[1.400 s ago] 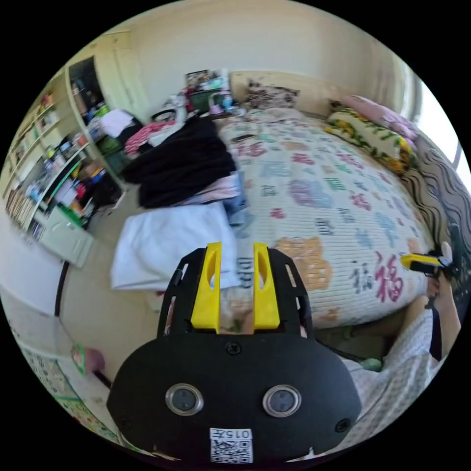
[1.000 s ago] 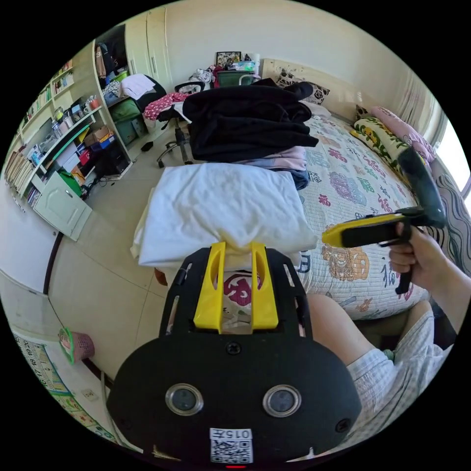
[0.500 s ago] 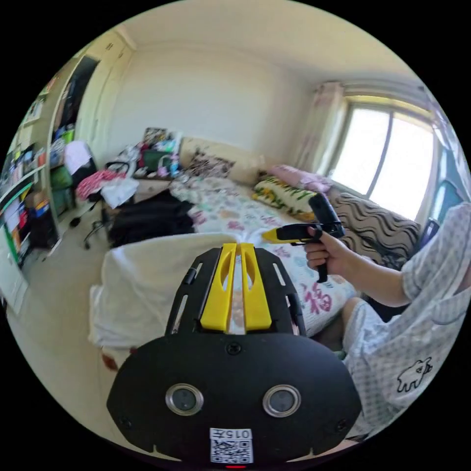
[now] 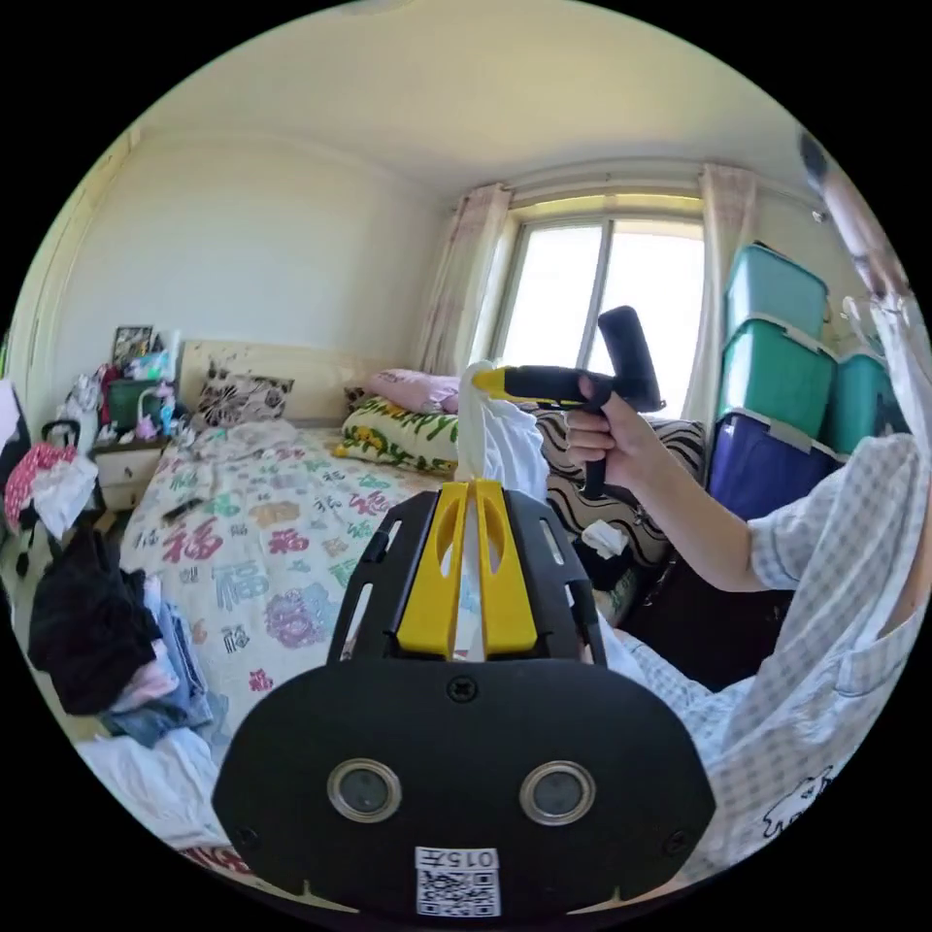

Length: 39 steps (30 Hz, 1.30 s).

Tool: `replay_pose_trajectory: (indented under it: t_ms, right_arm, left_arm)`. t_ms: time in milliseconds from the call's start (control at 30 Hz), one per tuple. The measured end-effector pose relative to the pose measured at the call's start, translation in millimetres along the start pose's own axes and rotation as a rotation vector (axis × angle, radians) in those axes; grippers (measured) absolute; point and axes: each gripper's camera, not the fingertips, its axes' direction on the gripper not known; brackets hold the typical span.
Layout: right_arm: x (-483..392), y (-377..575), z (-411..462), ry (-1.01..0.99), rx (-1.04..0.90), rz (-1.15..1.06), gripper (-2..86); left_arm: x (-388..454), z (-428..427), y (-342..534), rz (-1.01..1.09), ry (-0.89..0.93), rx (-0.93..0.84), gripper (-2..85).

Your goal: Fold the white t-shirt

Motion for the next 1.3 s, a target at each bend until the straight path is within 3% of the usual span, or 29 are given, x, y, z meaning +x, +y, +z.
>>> replay_pose_trajectory:
  t_ms: [133, 200, 367, 600, 767, 833, 933, 1033, 1100, 1167, 1300]
  right_arm:
    - [57, 22, 67, -0.033, -0.201, 0.205, 3.9]
    - [72, 55, 78, -0.055, -0.209, 0.248, 3.6]
    - [115, 156, 83, 0.029, -0.352, 0.38, 5.5]
    - [153, 254, 114, -0.029, -0.485, 0.602, 6.4]
    - [143, 255, 139, -0.136, -0.52, 0.55, 2.5]
    - [135, 256, 146, -0.162, -0.577, 0.503, 1.8]
    - [127, 259, 146, -0.169, -0.623, 0.423, 1.7]
    - [135, 261, 131, -0.164, -0.559, 0.443, 2.7]
    - [146, 258, 116, -0.057, -0.492, 0.458, 5.0]
    - [153, 255, 109, 0.012, -0.467, 0.437, 7.3]
    - [159, 236, 109, 0.005, -0.415, 0.387, 10.0]
  left_arm:
    - [-50, 59, 32, -0.134, -0.31, -0.191, 0.3]
    - [-93, 91, 62, -0.256, -0.419, -0.406, 0.4]
    - [-107, 93, 95, -0.379, -0.161, -0.398, 2.0]
    - [-29, 218, 98, -0.064, 0.16, -0.703, 5.7]
    - [-21, 294, 115, 0.001, 0.131, -0.902, 1.7]
    - [-32, 296, 106, -0.017, 0.127, -0.878, 0.4]
    - [-63, 258, 76, -0.088, -0.039, -0.708, -0.3]
    - [-102, 205, 55, -0.14, -0.301, -0.577, -0.5]
    - [-130, 173, 50, -0.187, -0.497, -0.551, -0.6]
    - [-146, 160, 53, -0.231, -0.56, -0.564, -0.7]
    - [-147, 157, 61, -0.256, -0.447, -0.509, -0.3]
